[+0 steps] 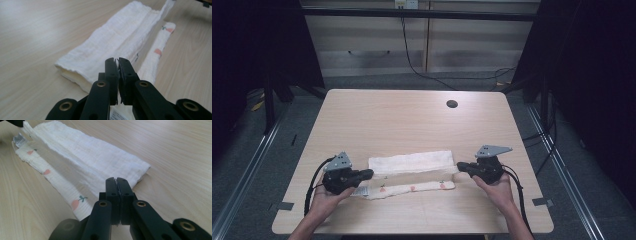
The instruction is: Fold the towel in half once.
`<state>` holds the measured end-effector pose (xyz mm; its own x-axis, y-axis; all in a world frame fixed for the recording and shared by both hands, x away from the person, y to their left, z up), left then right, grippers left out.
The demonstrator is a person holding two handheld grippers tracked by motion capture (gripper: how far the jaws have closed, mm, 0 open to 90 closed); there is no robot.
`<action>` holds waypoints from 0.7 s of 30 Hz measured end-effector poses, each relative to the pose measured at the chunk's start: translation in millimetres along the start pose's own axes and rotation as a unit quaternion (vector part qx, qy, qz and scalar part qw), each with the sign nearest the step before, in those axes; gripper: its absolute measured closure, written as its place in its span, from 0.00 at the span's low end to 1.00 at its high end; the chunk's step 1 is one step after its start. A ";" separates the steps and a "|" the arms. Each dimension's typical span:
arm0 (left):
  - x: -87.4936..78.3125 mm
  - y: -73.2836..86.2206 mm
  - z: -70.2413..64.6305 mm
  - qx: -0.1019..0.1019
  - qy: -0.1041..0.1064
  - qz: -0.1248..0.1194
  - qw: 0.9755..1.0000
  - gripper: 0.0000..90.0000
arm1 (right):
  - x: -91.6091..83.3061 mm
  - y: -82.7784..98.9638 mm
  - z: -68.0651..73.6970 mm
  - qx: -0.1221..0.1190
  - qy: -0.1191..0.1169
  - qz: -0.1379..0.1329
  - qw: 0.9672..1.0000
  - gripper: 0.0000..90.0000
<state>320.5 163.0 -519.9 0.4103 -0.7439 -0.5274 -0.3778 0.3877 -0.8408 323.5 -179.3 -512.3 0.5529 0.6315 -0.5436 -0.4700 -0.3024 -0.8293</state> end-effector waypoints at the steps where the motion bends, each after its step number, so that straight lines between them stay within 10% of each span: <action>1: 2.0 5.5 -2.7 0.000 0.004 0.009 1.000 0.96 | 0.4 2.9 2.3 -0.003 -0.003 0.004 1.000 0.99; 21: -4.1 15.8 -10.4 -0.014 0.038 -0.005 0.999 0.77 | -0.6 34.0 23.7 -0.014 -0.022 0.049 0.998 0.96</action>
<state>304.3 166.6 -529.8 0.3501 -0.7875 -0.5072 -0.3976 0.3653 -0.8417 290.8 -173.0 -537.2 0.4753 0.6282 -0.6161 -0.4996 -0.3837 -0.7766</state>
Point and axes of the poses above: each handheld gripper's, and its own axes: x roughly forward along the jaws, y roughly out of its underside, z roughly to its left, the point moved 8 cm from there along x, roughly forward along the jaws, and after that the axes turned 4 degrees about -z, right-handed, at the moved point
